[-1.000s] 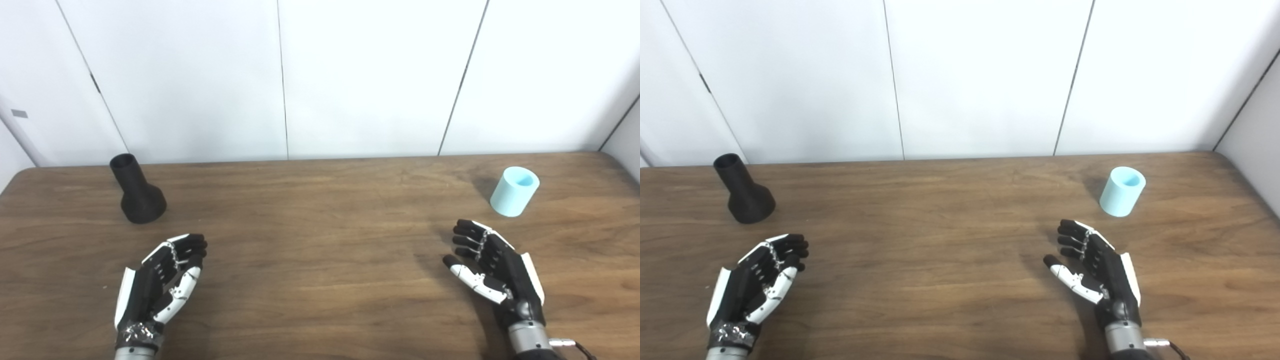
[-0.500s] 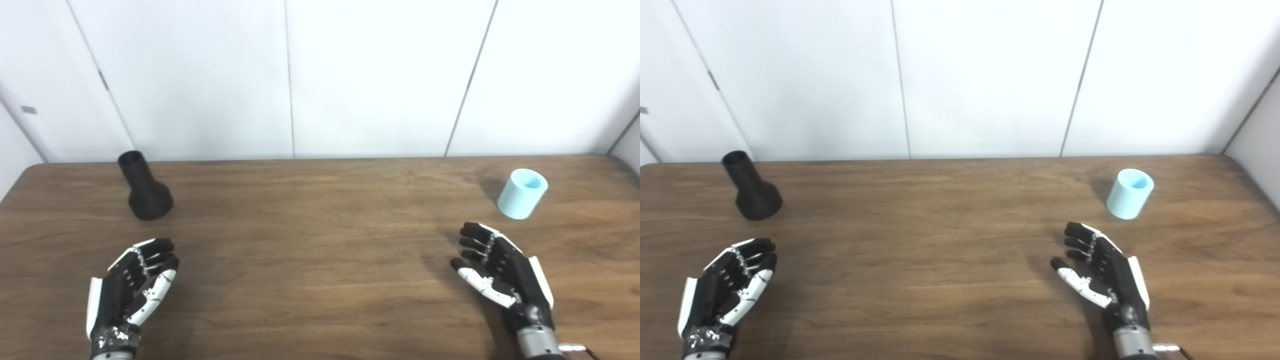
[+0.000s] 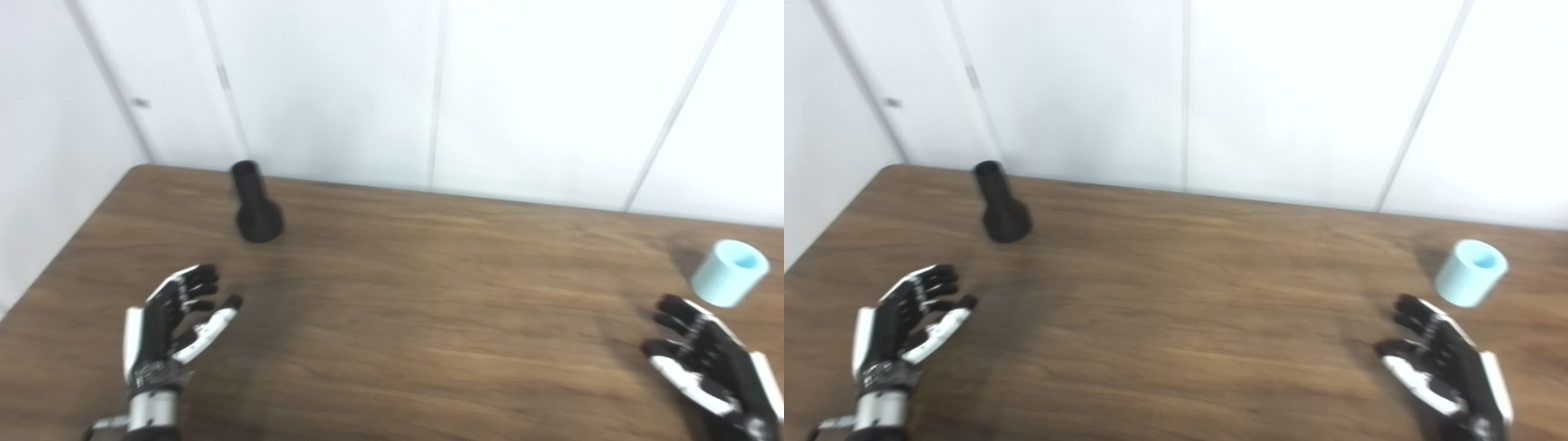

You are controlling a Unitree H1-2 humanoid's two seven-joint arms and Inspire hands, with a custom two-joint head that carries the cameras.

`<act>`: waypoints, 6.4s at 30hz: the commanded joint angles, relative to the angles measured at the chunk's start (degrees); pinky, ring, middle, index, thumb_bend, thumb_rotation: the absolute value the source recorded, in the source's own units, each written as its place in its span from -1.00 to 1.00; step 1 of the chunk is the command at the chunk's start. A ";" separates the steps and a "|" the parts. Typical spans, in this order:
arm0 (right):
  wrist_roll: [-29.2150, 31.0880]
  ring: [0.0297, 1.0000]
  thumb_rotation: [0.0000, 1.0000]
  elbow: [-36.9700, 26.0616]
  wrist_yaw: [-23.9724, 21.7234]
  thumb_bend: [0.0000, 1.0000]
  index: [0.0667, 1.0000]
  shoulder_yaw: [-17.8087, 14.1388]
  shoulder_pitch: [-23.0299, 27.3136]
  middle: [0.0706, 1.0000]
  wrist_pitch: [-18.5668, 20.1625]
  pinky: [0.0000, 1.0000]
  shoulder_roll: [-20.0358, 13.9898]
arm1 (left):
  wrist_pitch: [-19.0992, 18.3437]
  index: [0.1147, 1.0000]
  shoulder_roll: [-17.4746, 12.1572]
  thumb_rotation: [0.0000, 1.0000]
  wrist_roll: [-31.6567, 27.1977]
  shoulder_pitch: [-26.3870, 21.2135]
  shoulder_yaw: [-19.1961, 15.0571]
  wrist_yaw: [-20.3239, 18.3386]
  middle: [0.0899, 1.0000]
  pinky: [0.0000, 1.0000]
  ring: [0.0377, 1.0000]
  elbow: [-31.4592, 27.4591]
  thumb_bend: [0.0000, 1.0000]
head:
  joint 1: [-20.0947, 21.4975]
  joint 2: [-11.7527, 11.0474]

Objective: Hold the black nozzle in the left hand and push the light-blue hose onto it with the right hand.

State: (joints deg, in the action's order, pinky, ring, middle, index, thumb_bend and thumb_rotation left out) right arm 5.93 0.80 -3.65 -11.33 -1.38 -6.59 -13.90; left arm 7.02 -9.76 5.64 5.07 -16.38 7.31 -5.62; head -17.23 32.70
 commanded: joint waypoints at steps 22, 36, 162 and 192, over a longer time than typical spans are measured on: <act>1.36 0.31 -0.26 6.50 -0.38 -0.20 0.24 -4.20 2.93 0.33 0.56 0.11 -4.85 | -14.43 0.78 -7.89 -0.15 11.33 -9.00 5.95 -1.87 0.71 0.61 0.71 4.33 1.00 | -15.39 -2.68; 1.12 0.26 -0.08 9.72 -0.38 -0.01 0.18 -4.06 4.38 0.28 -0.31 0.07 -5.95 | -25.01 1.00 -11.32 0.02 12.57 -14.87 9.53 -4.57 0.93 0.74 0.88 8.05 1.00 | -17.25 -4.08; 1.10 0.10 -0.65 1.11 -0.25 0.01 -0.09 -3.52 -0.71 0.15 3.11 -0.17 -5.54 | -29.68 0.86 -16.76 -0.26 18.72 -25.30 17.64 -8.61 0.78 0.44 0.77 21.59 1.00 | -11.63 -2.11; 0.92 0.05 -0.65 -2.26 -0.13 0.01 -0.09 -3.40 -2.57 0.11 4.83 -0.21 -5.30 | -29.94 0.82 -17.33 -0.17 24.22 -28.00 25.07 -8.24 0.85 0.89 0.90 26.00 1.00 | -10.52 -1.41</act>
State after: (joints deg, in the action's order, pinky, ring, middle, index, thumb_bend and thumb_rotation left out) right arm 7.35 -0.17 -3.77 -14.54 -2.74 -2.52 -18.51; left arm -22.31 -27.65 31.01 -23.04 7.89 1.86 18.19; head -27.77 31.20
